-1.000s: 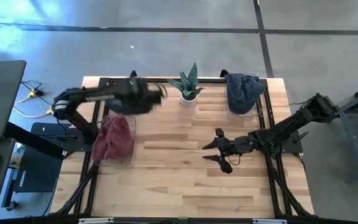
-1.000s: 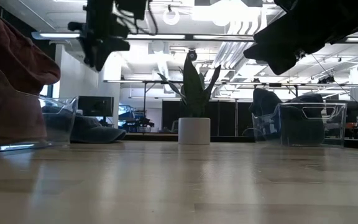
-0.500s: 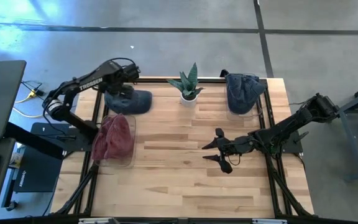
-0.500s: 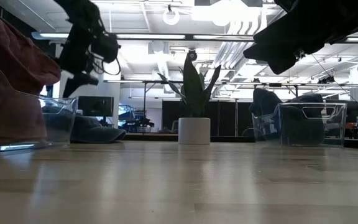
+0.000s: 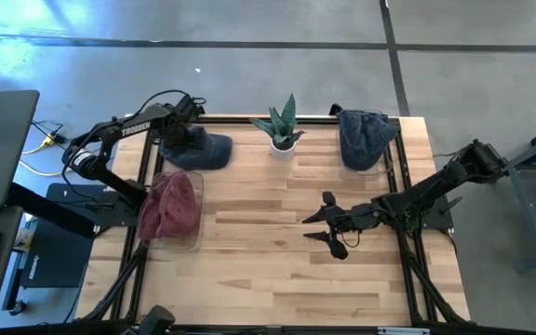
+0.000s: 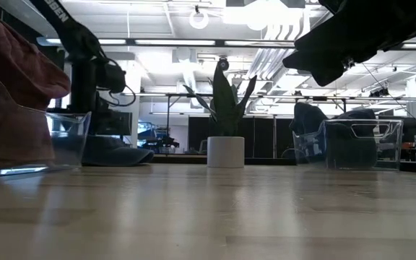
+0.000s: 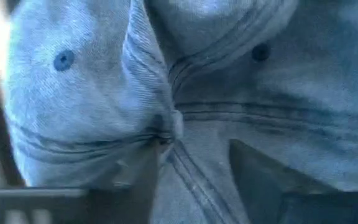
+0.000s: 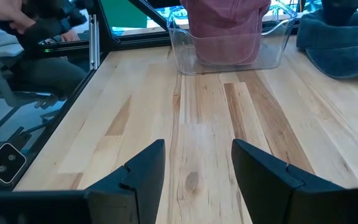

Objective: Pick & Place hat
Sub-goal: Put the blue cap into the right transparent bin

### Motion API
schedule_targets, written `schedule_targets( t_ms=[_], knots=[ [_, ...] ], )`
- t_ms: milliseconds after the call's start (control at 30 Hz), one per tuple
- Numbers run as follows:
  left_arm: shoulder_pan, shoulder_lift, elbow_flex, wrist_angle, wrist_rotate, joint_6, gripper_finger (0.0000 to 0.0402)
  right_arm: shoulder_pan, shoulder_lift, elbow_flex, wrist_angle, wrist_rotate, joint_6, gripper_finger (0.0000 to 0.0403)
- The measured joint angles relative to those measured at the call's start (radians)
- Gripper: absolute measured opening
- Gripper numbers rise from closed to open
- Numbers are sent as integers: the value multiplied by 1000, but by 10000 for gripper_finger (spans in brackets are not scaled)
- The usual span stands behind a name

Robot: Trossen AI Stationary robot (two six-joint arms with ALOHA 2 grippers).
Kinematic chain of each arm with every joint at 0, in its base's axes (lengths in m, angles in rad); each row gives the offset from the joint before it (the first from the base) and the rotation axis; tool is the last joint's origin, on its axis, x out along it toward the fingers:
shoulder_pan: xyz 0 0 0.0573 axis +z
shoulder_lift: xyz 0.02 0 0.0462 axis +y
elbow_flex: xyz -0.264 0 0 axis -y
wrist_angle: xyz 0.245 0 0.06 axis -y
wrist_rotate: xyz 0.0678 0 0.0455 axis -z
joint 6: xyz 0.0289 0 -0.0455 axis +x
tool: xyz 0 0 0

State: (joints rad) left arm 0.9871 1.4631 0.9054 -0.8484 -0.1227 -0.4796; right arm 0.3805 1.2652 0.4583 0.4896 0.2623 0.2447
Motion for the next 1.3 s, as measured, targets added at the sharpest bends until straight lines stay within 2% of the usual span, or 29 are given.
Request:
schedule_targets(
  t_ms=[167, 233, 400, 667, 800, 900, 967, 1033, 1200, 1300],
  knots=[
    [8, 0, -31, 60, 61, 74, 44, 0, 0, 0, 0, 0, 0, 181],
    [5, -3, -32, 81, 87, 80, 13, 0, 0, 0, 0, 0, 0, 181],
    [-55, -83, -21, 100, 144, 122, 7, 0, 0, 0, 0, 12, -20, 181],
    [-174, -425, 0, 96, 161, 134, 2, -1, 0, 0, 0, 32, -24, 181],
    [-224, -544, 0, 61, 66, 100, 3, -1, 0, 0, 0, 37, -20, 181],
    [-238, -551, 0, 70, -24, 87, 14, -1, 0, 0, 0, 38, -17, 181],
    [-228, -527, -1, 65, -69, 94, 38, -1, 0, 0, 0, 38, -2, 181],
    [-212, -489, -2, 61, -115, 97, 75, -1, 0, 0, 0, 37, 14, 181],
    [-153, -328, -2, 52, -140, 60, 179, -1, 0, 0, 1, 19, 11, 181],
    [-125, -207, -2, 51, -157, 59, 214, -1, 0, 0, 1, 19, 10, 181]
  ],
)
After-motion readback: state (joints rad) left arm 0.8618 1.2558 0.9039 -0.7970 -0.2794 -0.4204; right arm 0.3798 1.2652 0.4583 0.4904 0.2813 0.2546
